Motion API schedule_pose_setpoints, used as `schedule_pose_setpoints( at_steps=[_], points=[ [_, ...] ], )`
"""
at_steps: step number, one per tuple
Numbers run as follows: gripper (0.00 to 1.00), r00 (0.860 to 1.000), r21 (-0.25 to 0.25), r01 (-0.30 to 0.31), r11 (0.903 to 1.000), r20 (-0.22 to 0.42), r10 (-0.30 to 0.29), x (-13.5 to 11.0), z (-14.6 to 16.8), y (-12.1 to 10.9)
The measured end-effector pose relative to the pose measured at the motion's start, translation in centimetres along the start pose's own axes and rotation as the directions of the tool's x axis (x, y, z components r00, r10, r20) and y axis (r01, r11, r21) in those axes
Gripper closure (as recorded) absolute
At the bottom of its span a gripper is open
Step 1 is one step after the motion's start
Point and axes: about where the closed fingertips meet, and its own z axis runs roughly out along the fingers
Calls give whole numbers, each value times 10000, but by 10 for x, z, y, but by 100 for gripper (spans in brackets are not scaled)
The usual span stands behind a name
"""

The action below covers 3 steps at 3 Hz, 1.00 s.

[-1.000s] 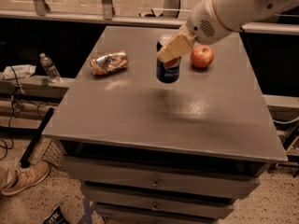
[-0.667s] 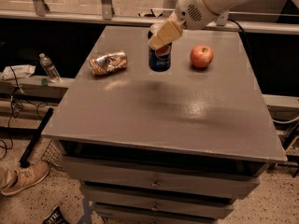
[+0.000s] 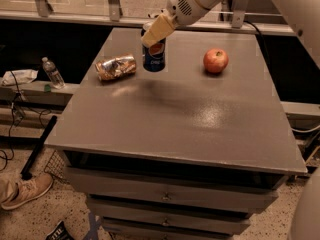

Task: Move pepsi can near orange can

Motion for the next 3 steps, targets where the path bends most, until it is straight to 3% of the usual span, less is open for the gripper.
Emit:
schedule_pose_setpoints(
  at_steps=[2, 3],
  points=[
    [100, 9945, -399, 363, 9985, -967, -400, 13, 71, 6],
    [100, 9952, -380, 405, 9985, -873, -437, 11, 81, 5]
  ],
)
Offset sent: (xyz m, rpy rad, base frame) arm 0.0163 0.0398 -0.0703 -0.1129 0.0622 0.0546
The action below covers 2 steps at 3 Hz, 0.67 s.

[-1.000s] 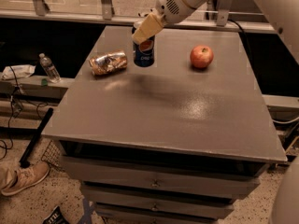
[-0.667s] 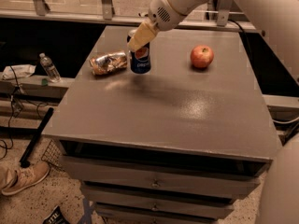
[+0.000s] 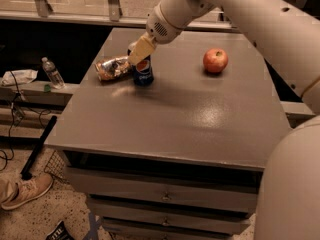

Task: Move pepsi can near orange can

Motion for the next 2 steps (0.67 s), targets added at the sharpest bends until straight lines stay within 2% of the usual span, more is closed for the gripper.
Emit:
schedule_pose_setpoints(
  at_steps=[1, 2],
  points=[
    [100, 9999, -173, -95, 9998, 125, 97, 1, 8, 1],
    [75, 9999, -197, -92, 9998, 119, 94, 1, 10, 2]
  ],
)
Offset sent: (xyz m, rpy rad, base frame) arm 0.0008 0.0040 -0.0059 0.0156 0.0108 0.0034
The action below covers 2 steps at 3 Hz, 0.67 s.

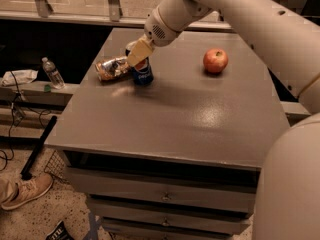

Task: Move pepsi can near orange can

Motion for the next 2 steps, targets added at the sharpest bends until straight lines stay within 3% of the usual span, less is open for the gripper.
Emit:
schedule_pose_setpoints(
  at_steps=[2],
  points=[
    [27, 10000, -67, 16, 10000, -29, -16, 0, 4, 2]
  ],
)
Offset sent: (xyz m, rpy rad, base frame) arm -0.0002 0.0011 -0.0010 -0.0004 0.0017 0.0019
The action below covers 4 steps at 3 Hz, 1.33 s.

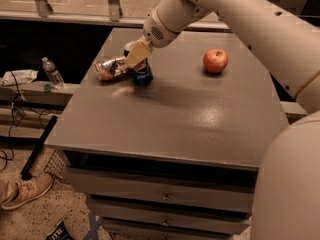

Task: Move pepsi can near orange can

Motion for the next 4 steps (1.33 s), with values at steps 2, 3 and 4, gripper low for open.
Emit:
schedule_pose_setpoints(
  at_steps=[2, 3, 4],
  points=[
    [0, 10000, -61, 14, 10000, -26, -15, 0, 4, 2],
    [0, 9994, 81, 233, 9997, -277, -231, 0, 4, 3],
    [0, 9967, 988, 358, 9945, -760, -284, 25, -36, -7]
  ],
)
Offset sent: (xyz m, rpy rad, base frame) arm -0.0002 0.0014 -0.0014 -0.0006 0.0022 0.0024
